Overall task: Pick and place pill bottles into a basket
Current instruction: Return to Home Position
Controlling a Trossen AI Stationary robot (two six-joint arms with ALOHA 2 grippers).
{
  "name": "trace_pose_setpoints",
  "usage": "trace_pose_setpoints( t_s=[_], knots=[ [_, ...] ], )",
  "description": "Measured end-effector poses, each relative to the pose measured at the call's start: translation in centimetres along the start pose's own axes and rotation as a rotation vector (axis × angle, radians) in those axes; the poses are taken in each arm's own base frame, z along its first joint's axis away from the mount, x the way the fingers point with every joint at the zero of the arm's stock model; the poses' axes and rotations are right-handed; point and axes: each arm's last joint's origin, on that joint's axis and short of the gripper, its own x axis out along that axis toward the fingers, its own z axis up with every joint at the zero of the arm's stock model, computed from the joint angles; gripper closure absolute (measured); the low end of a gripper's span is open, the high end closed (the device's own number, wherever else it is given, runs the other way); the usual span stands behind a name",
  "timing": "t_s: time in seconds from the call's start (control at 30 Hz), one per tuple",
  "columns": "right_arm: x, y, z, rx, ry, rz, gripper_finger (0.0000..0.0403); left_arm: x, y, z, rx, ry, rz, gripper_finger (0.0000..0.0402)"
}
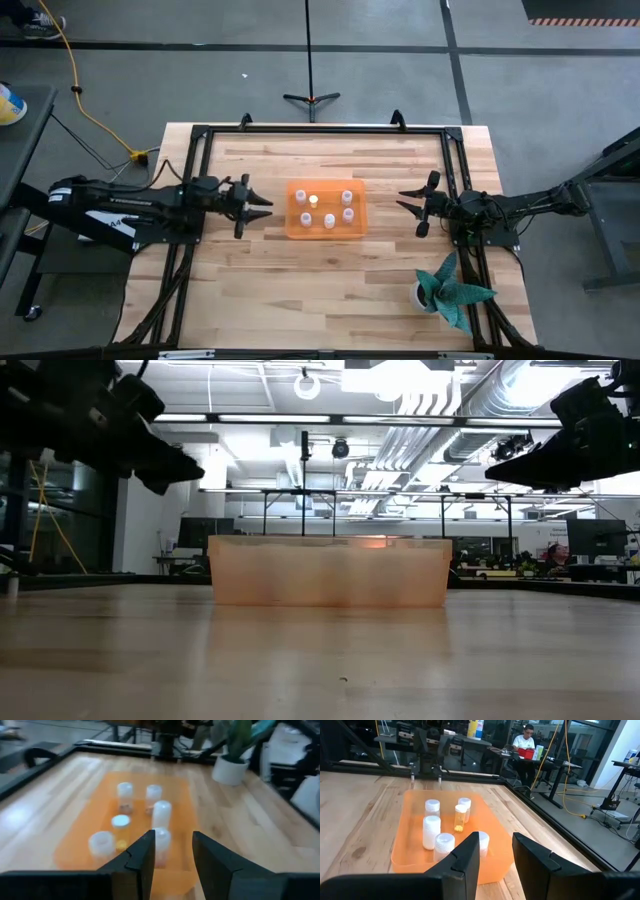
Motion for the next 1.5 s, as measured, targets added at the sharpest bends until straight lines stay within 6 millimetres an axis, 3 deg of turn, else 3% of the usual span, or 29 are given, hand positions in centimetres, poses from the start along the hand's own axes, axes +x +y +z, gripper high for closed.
trace_pose_setpoints(
  t_s=[0.17, 0.4, 0.67, 0.87, 1.0, 1.17, 1.33, 1.5],
  knots=[
    [0.0, 0.0, 0.0, 0.02, 0.0, 0.0, 0.0295, -1.6, 0.2, -0.1, 0.031, 0.014, 0.115, 0.0276],
    [0.0, -0.1, 0.5, 0.021, -0.046, -0.005, 0.0295, -3.9, -0.2, 0.5, 0.079, -0.07, 0.058, 0.0379],
    [0.0, -0.1, 0.6, 0.131, -0.073, 0.001, 0.0295, -5.5, -0.4, 0.7, 0.091, -0.145, 0.058, 0.0331],
    [0.0, 0.0, 0.7, 0.144, -0.079, 0.032, 0.0295, -5.3, -0.3, -1.1, 0.098, -0.137, 0.028, 0.038],
    [0.0, 0.0, 0.8, 0.113, -0.09, 0.021, 0.0295, -5.2, -0.3, -2.3, 0.097, -0.156, 0.025, 0.0372],
    [0.0, 0.2, 0.9, 0.018, -0.109, 0.102, 0.0299, -5.4, -0.3, -2.2, 0.129, -0.175, 0.03, 0.0343],
    [0.1, -0.4, 1.6, 0.007, -0.187, 0.115, 0.0331, -5.4, -0.3, -2.1, 0.181, -0.181, 0.02, 0.038],
    [0.3, -1.5, 1.8, 0.019, -0.22, 0.063, 0.0382, -5.4, -0.4, -1.9, 0.205, -0.204, 0.017, 0.0371]
  ],
)
